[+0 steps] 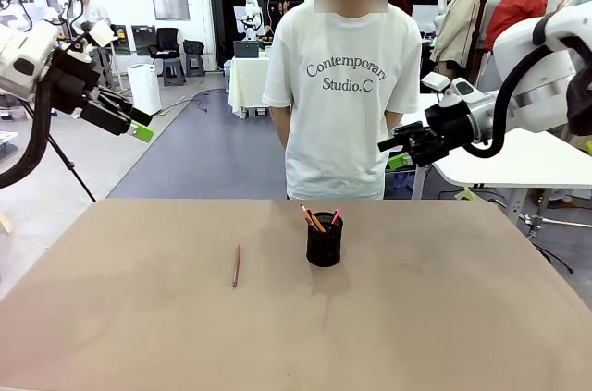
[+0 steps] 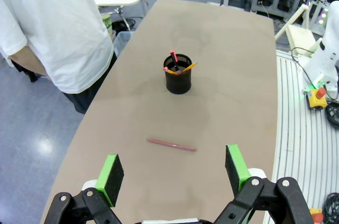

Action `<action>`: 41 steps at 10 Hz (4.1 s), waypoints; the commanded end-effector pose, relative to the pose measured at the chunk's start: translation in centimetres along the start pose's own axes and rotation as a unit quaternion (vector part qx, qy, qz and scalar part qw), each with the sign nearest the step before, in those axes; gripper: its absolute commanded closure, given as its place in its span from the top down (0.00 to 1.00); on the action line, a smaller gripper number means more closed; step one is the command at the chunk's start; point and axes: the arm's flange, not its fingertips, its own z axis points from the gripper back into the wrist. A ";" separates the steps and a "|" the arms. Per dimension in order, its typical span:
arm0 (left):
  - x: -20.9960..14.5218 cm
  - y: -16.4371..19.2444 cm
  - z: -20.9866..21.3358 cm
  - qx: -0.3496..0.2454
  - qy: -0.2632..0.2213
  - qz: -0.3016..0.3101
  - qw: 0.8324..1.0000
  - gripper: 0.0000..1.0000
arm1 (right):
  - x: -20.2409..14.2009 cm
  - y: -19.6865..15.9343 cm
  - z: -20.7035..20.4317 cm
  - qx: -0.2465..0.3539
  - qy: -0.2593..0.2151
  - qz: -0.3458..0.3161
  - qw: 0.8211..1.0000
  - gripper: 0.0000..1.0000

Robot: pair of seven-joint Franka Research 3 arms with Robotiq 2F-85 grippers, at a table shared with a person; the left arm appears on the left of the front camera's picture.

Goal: Place the pens into the pen holder.
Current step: Pick up a writing instrument from the table and place it into the Pen holder.

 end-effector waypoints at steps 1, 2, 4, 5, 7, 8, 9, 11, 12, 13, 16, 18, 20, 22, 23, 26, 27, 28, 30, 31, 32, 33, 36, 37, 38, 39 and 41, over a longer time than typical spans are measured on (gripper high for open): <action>0.1 -0.1 0.0 0.002 -0.001 -0.001 1.000 1.00 | 1.7 1.2 1.9 -0.044 0.037 -0.051 0.997 1.00; 0.1 -0.1 0.0 0.002 -0.001 -0.001 1.000 1.00 | 2.6 0.6 4.1 -0.069 0.059 -0.065 0.994 1.00; 0.1 -0.1 0.0 0.002 -0.001 -0.001 1.000 1.00 | 3.5 1.0 6.9 -0.092 0.107 -0.086 0.986 1.00; 0.1 -0.1 0.0 0.002 -0.001 -0.001 1.000 1.00 | 3.9 0.9 8.4 -0.087 0.125 -0.099 0.983 1.00; 0.1 -0.1 0.0 0.002 -0.001 -0.001 1.000 1.00 | 5.4 1.5 10.7 -0.120 0.135 -0.090 0.979 1.00; 0.1 -0.1 0.0 0.002 -0.001 -0.001 1.000 1.00 | 6.1 1.8 11.3 -0.120 0.120 -0.081 0.982 1.00; 0.1 -0.1 0.0 0.002 -0.001 -0.001 1.000 1.00 | 6.6 2.0 12.0 -0.118 0.116 -0.078 0.983 1.00; 0.1 -0.1 0.0 0.002 -0.001 -0.001 1.000 1.00 | 7.5 2.4 13.3 -0.104 0.113 -0.082 0.985 1.00; 0.1 -0.1 0.0 0.002 -0.001 -0.001 1.000 1.00 | 7.8 2.5 13.8 -0.111 0.113 -0.083 0.984 1.00; 0.1 -0.1 0.0 0.002 -0.001 -0.001 1.000 1.00 | 7.9 2.4 13.9 -0.112 0.108 -0.079 0.985 1.00; 0.1 -0.1 0.0 0.002 -0.001 -0.001 1.000 1.00 | 7.4 2.5 13.8 -0.110 0.118 -0.066 0.985 1.00; 0.1 -0.1 0.0 0.002 -0.001 -0.001 1.000 1.00 | 7.4 2.5 13.8 -0.110 0.118 -0.066 0.985 1.00; 0.1 -0.1 0.0 0.002 -0.001 -0.001 1.000 1.00 | 7.4 2.5 13.8 -0.110 0.118 -0.066 0.985 1.00; 0.1 -0.1 0.0 0.002 -0.001 -0.001 1.000 1.00 | 7.4 2.5 13.8 -0.110 0.118 -0.066 0.985 1.00; 0.1 -0.1 0.0 0.002 -0.001 -0.001 1.000 1.00 | 7.4 2.5 13.8 -0.110 0.118 -0.066 0.985 1.00; 0.1 -0.1 0.0 0.002 -0.001 -0.001 1.000 1.00 | 7.4 2.5 13.8 -0.110 0.118 -0.066 0.985 1.00; 0.1 -0.1 0.0 0.002 -0.001 -0.001 1.000 1.00 | 7.4 2.5 13.8 -0.110 0.118 -0.066 0.985 1.00; 0.1 -0.1 0.0 0.002 -0.001 -0.001 1.000 1.00 | 7.4 2.5 13.8 -0.110 0.118 -0.066 0.985 1.00; 0.1 -0.1 0.0 0.002 -0.001 -0.001 1.000 1.00 | 7.4 2.5 13.8 -0.110 0.118 -0.066 0.985 1.00; 0.1 -0.1 0.0 0.002 -0.001 -0.001 1.000 1.00 | 7.4 2.5 13.8 -0.110 0.118 -0.066 0.985 1.00; 0.1 -0.1 0.0 0.002 -0.001 -0.001 1.000 1.00 | 7.4 2.5 13.8 -0.110 0.118 -0.066 0.985 1.00; 0.1 -0.1 0.0 0.002 -0.001 -0.001 1.000 1.00 | 7.4 2.5 13.8 -0.110 0.118 -0.066 0.985 1.00; 1.5 -0.8 -2.1 0.037 0.089 0.071 0.993 1.00 | 7.4 2.5 13.8 -0.110 0.118 -0.066 0.985 1.00; 2.1 -1.3 -3.5 0.065 0.145 0.122 0.980 1.00 | 7.4 2.5 13.8 -0.110 0.118 -0.066 0.985 1.00; 2.4 -1.4 -5.0 0.077 0.180 0.140 0.971 1.00 | 7.4 2.5 13.8 -0.110 0.118 -0.066 0.985 1.00; 2.7 -1.3 -6.0 0.068 0.198 0.153 0.966 1.00 | 7.4 2.5 13.8 -0.110 0.118 -0.066 0.985 1.00; 2.6 -1.6 -9.5 0.113 0.253 0.192 0.941 1.00 | 7.4 2.5 13.8 -0.110 0.118 -0.066 0.985 1.00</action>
